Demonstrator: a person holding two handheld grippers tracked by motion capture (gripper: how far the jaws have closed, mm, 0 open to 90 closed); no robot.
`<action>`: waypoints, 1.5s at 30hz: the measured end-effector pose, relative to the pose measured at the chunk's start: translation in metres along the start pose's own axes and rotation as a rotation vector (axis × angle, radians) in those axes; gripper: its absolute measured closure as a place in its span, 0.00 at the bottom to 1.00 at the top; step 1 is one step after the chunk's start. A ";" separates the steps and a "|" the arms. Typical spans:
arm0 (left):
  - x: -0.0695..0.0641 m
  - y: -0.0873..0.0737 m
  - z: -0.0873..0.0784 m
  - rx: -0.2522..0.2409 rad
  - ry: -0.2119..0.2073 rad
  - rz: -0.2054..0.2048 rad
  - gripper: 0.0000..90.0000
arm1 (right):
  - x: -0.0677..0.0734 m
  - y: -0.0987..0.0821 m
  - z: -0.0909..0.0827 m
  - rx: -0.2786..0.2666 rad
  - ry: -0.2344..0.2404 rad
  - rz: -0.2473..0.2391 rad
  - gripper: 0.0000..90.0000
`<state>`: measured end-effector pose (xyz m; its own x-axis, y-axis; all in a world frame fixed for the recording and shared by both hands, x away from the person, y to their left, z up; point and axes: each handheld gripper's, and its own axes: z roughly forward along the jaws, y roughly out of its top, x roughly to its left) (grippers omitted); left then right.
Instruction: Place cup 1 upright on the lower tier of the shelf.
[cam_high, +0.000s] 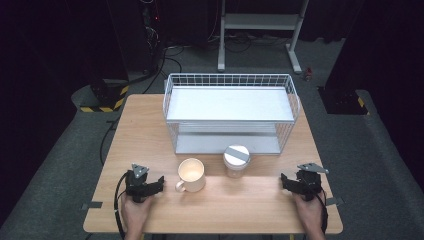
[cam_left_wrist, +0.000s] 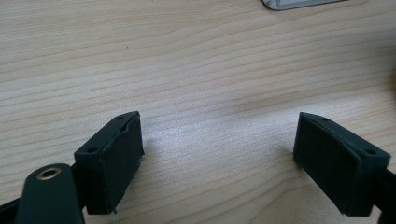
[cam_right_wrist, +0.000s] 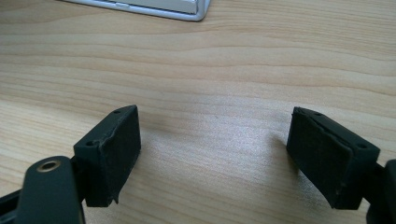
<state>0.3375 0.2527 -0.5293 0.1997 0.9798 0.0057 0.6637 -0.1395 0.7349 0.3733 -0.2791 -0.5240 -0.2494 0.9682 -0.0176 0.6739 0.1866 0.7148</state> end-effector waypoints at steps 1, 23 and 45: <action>0.000 0.000 0.000 0.000 0.000 0.000 0.18 | 0.000 0.000 0.000 0.000 0.000 0.000 0.19; 0.000 0.000 0.000 0.000 -0.002 0.002 0.18 | -0.001 0.000 0.000 0.000 0.004 0.002 0.19; 0.000 0.000 0.000 0.001 -0.003 0.002 0.18 | 0.001 -0.010 -0.013 -0.041 0.039 -0.011 0.19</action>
<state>0.3376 0.2528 -0.5293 0.2028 0.9792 0.0053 0.6638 -0.1414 0.7344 0.3574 -0.2818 -0.5224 -0.2840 0.9588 0.0007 0.6422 0.1897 0.7427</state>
